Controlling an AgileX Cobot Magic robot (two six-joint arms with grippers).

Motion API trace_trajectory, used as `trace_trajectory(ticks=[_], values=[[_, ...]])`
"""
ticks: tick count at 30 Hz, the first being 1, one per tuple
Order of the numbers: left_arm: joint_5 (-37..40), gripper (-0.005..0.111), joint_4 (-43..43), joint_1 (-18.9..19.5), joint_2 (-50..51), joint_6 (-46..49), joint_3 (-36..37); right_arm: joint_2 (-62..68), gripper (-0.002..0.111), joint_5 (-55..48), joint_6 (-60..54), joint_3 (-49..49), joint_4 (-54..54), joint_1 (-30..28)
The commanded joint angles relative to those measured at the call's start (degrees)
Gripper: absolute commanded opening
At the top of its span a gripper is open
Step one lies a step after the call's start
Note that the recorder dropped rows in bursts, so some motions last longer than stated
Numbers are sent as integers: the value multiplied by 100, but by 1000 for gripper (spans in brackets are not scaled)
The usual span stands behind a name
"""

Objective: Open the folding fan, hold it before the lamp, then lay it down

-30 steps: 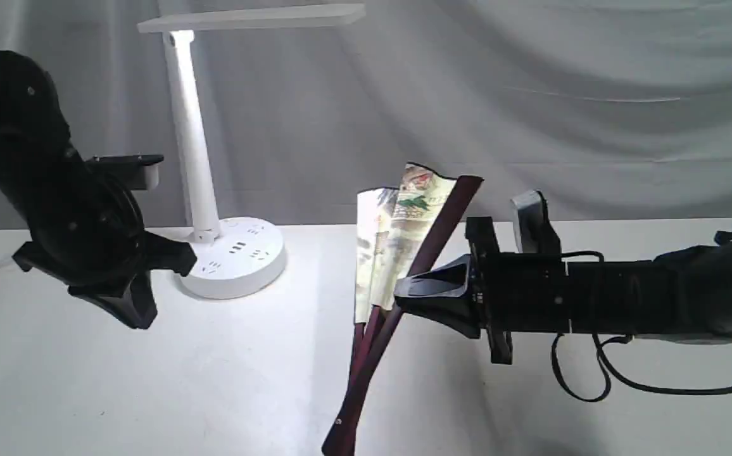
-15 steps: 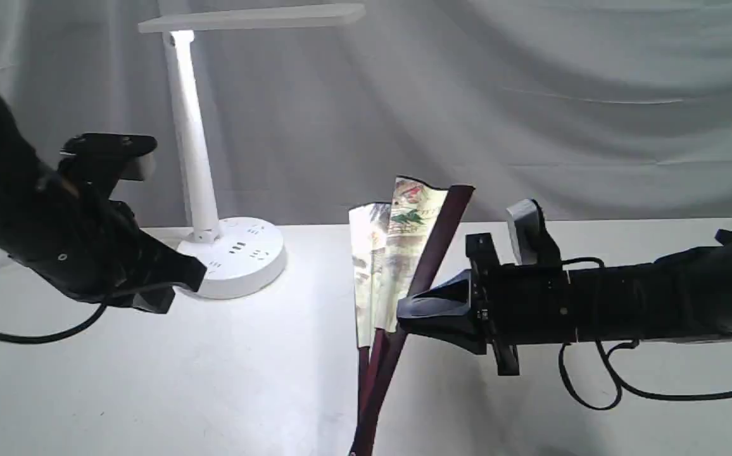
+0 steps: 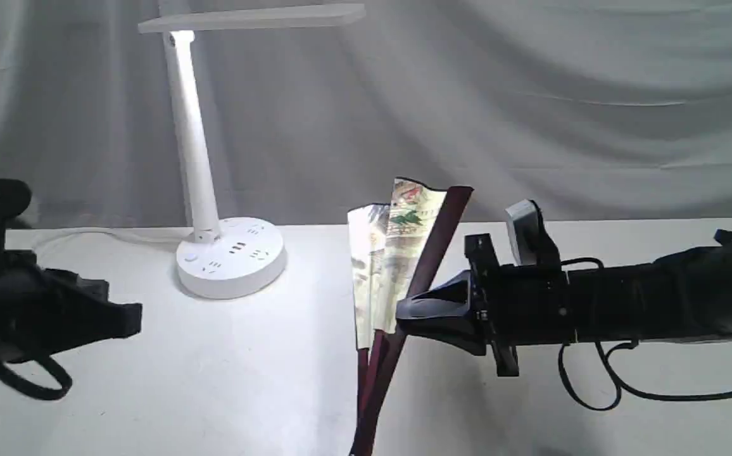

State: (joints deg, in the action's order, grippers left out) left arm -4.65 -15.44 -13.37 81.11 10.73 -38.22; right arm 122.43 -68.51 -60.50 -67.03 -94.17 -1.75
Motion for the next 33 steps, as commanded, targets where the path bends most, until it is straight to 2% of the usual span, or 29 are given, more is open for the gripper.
trace_trajectory(ticks=[1,5,10,13,17,20,26,30,33], values=[[-1136,4,-75,-35,-168,-175,563,-96,0,-146,-37,27,-18,-5],[-1916,4,322,-35,-166,-459,1088,-96,0,-146,-37,27,-18,-5],[-3098,4,1630,-35,-166,-1975,1531,-96,0,-146,-37,27,-18,-5],[-3170,4,2121,-35,-139,-2658,1520,-96,0,-146,-37,27,-18,-5],[-3302,5,2122,-25,158,-3333,1520,-96,0,-146,-24,27,-20,-5],[-3604,17,2302,-24,572,-3971,1507,-96,0,-146,-24,27,-20,-5],[-3662,51,4514,-24,1353,-6540,785,-96,0,-146,-24,27,-20,-5],[-3716,53,5635,-24,1846,-8110,113,-96,0,-146,-24,27,-20,-5],[-3715,53,6057,-24,2142,-9018,-303,-96,0,-146,-24,27,-20,-5]])
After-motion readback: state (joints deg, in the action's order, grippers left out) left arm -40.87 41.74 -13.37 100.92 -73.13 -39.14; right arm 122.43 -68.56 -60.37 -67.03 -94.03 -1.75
